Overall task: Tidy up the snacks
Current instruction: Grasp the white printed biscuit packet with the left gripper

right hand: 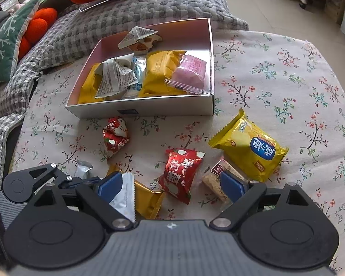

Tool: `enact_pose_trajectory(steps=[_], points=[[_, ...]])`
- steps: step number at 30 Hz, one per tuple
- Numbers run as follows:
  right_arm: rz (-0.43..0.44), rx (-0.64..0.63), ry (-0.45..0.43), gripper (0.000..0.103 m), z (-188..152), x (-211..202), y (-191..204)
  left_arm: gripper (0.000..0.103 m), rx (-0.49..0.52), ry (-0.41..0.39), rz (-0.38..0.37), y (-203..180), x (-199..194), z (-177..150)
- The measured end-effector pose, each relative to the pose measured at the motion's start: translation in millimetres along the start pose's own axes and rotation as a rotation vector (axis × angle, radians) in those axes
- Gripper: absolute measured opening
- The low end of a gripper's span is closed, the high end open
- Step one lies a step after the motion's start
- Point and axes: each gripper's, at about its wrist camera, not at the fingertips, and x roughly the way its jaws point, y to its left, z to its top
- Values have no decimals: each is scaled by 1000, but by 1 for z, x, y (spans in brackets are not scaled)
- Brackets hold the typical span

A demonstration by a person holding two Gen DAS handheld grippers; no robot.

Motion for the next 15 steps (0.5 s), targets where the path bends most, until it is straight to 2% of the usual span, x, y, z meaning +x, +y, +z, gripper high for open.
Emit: enact_pose_trajectory(steps=[5, 9, 15], points=[[2, 23, 1, 89, 1, 1, -1, 50, -40, -22, 4, 7, -4, 3], [8, 27, 3, 89, 1, 1, -1, 63, -49, -37, 5, 9, -6, 6], [25, 48, 8, 89, 2, 2, -2, 70, -50, -42, 4, 11, 4, 11]])
